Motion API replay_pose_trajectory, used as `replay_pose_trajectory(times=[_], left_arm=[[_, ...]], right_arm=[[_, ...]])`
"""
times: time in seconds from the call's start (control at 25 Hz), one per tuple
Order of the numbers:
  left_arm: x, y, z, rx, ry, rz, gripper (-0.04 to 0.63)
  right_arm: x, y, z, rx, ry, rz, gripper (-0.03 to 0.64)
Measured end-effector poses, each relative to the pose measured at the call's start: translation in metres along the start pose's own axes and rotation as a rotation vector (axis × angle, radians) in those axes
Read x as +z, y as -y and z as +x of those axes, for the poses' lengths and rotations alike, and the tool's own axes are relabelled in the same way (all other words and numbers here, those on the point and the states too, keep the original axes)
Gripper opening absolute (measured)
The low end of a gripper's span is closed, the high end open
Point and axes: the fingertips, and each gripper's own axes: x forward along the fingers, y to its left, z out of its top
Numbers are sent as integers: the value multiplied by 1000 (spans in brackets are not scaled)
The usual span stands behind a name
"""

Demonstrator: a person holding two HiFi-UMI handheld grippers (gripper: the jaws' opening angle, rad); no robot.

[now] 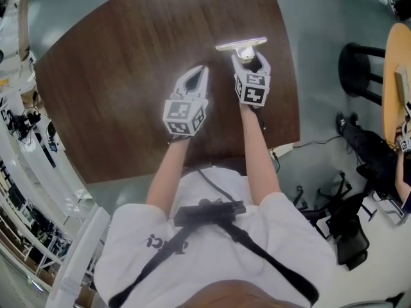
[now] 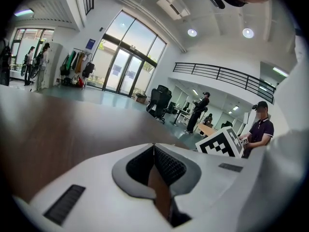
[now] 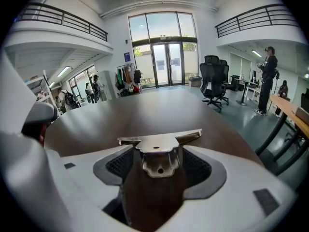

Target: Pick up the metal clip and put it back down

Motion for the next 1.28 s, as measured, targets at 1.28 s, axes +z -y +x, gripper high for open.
replay_pose_trajectory(times=[1.28], left_arm=[[76, 42, -282, 137, 357, 171, 14]], right_arm=[[65, -240, -303, 241, 456, -220, 60]])
